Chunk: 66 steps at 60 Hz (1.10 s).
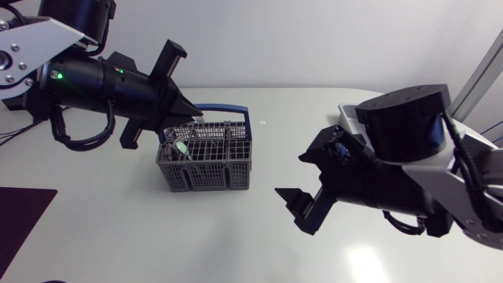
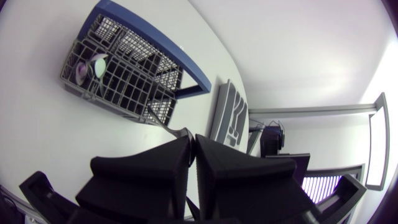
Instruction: Unload the cutlery basket into the drawer organizer.
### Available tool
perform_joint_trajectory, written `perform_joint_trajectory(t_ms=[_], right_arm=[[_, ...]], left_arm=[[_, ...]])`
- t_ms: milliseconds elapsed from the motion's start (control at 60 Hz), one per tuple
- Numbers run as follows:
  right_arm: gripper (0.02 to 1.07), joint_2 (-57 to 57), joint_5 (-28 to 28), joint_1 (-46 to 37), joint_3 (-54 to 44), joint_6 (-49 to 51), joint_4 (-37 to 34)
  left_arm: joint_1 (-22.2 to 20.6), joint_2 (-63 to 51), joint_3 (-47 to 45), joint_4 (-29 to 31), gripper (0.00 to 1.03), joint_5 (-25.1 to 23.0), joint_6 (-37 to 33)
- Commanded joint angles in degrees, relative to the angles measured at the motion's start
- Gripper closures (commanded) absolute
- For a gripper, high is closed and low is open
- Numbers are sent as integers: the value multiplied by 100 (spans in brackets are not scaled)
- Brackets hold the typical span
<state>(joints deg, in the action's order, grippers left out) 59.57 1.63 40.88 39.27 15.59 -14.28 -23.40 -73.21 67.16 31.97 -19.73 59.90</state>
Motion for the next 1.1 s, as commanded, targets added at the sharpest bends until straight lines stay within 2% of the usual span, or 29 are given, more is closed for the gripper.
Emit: perform_joint_trajectory(t_ms=[0,100,183,217,283,533,767,1083], right_arm=[[7,-191,321,-1,28,-65,-224],[7,-332,1024,-221,134,-65,-488],[7,-385,1604,-415,195,-39,-672],[7,-402,1797,-476,204,14,-725],[7,-411,2070,-573,204,128,-795],[7,-446,2500,-458,116,321,-786],[8,-376,2579,-19,20,541,-602],[18,-191,2641,359,64,673,-540]], left_arm=[[-104,140,-133,99,99,-198,-268],[-385,167,-168,284,99,-515,-655],[-561,175,-238,345,99,-576,-848],[-763,193,-273,425,99,-620,-1033],[-877,237,-300,521,99,-743,-1165],[-1308,202,-326,1066,99,-1262,-1815],[-1615,132,-194,1435,99,-1657,-2017],[-1773,17,17,1734,99,-2000,-2149]])
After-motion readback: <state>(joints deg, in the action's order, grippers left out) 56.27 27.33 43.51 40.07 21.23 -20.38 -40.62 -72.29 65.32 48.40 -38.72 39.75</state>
